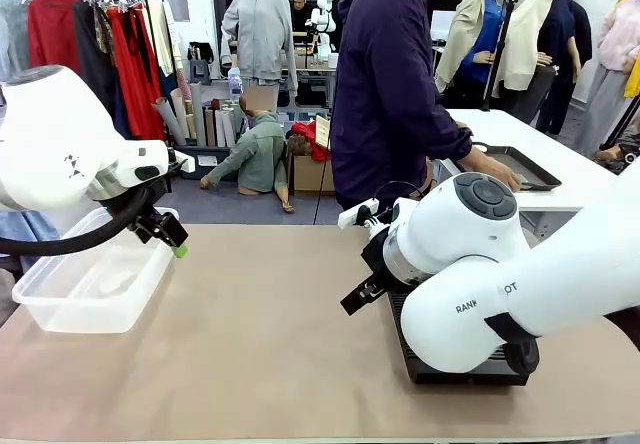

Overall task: Sort PCBs into racks and boxes based on the side picked up.
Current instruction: Pick up the Blank PCB handed by the Human.

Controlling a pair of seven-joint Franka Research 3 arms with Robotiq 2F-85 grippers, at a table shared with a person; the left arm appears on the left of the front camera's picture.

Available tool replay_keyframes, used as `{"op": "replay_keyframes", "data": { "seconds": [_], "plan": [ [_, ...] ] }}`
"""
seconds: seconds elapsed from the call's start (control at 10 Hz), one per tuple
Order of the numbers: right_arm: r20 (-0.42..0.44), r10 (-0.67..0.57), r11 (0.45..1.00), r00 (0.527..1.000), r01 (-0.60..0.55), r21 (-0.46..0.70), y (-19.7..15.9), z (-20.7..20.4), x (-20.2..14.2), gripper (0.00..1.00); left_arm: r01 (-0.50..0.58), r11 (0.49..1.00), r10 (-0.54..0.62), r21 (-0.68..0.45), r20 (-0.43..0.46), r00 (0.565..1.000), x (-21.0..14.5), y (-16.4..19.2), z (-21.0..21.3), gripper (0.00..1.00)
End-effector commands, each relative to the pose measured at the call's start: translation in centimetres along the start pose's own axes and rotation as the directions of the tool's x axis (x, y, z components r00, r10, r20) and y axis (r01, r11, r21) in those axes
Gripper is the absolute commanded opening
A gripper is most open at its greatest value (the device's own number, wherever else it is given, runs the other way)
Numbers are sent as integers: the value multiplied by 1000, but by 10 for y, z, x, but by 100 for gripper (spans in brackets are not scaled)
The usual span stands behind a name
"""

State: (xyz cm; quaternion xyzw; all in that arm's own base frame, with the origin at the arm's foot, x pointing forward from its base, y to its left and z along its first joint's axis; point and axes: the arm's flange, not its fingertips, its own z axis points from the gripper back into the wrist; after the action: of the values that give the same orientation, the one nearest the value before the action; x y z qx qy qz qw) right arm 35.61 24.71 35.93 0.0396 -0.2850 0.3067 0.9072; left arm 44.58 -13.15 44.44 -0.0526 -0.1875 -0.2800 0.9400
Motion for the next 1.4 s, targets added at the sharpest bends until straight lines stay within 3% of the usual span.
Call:
{"op": "replay_keyframes", "data": {
  "seconds": [0.0, 0.4, 0.7, 0.9, 1.1, 1.3],
  "plan": [
    [7, 14, 1000, 1000, -14, -1, -1, 3, 2, 100, -8, 1000, 8, -5, 8, 1000, -2, 1, -1, 100],
    [3, -3, 1000, 1000, 3, 5, 0, 1, 1, 100, 2, 1000, -2, 2, -1, 1000, 0, -1, 0, 100],
    [-11, -119, 993, 993, 119, -19, -67, 67, 36, 100, -18, 994, 11, -111, -63, 998, 16, 26, 19, 100],
    [-35, -185, 972, 982, 189, 141, -111, 94, 40, 100, -32, 968, 17, -249, -64, 998, 22, 54, 28, 100],
    [-76, -299, 878, 951, 306, 369, -162, 115, 19, 100, -66, 912, 56, -406, -36, 998, 24, 87, 36, 100],
    [-56, -428, 719, 902, 377, 584, -193, 135, 2, 100, -53, 804, 87, -592, 30, 996, 24, 110, 47, 100]
  ]
}}
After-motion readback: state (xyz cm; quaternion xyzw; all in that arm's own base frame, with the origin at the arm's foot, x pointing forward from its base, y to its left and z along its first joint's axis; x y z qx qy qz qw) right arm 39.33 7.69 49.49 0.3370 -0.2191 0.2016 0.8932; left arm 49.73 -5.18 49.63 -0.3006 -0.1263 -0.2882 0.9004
